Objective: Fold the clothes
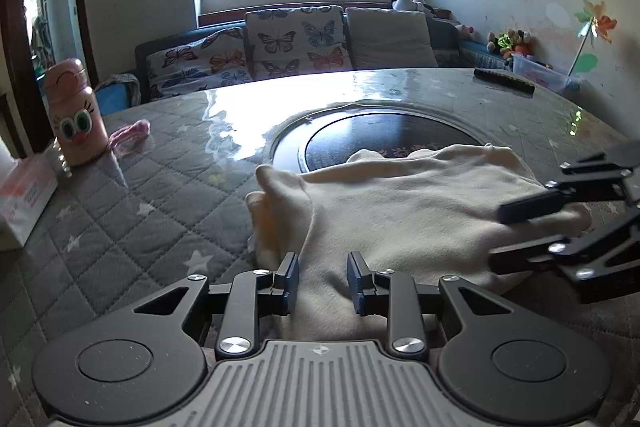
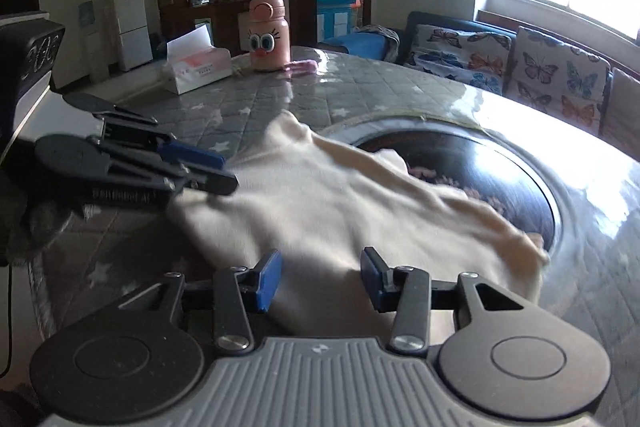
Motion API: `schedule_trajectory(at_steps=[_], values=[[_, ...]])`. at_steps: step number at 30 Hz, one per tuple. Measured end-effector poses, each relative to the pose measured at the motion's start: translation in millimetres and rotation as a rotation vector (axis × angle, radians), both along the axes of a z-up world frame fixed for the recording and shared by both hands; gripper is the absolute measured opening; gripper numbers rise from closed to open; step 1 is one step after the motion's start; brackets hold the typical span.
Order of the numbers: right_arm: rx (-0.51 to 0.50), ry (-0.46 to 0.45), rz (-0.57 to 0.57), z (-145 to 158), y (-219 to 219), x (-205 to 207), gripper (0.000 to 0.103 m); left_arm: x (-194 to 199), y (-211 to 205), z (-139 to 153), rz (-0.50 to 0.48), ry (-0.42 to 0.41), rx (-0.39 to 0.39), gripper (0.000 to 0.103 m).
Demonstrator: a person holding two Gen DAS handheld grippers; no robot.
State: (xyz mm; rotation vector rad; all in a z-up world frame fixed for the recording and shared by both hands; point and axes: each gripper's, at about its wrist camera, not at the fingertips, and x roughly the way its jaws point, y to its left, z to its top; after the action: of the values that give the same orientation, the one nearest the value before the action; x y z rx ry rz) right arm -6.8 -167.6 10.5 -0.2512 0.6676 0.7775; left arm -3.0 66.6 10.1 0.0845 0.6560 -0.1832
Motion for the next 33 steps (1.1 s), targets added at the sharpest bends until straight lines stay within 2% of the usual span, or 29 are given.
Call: schedule_trajectory(at_steps=[5,8,11,17,22,25,33], values=[[0.058,0.024,-0.055,8,-26,-8,0.051,1,1,6,0.002,-0.008,-0.015,0.03],[0.084,0.057,-0.106,8,-42,-5,0.051,7,-2,11,-0.007,-0.021,-0.027,0.03],[0.058,0.1,-0.141,-2,-51,-2,0.051,16,-7,13,-0.015,-0.024,-0.04,0.03],[0.081,0.074,-0.127,8,-57,1,0.052,40,-5,9,-0.005,-0.006,-0.07,0.03],[0.087,0.106,-0.142,2,-58,17,0.052,56,14,-4,0.064,0.033,-0.087,0.03],[0.09,0.125,-0.151,-1,-59,27,0.052,58,27,-10,0.071,0.05,-0.15,0.03],[0.1,0.086,-0.189,4,-59,54,0.052,58,18,6,0.047,0.009,-0.157,0.029]])
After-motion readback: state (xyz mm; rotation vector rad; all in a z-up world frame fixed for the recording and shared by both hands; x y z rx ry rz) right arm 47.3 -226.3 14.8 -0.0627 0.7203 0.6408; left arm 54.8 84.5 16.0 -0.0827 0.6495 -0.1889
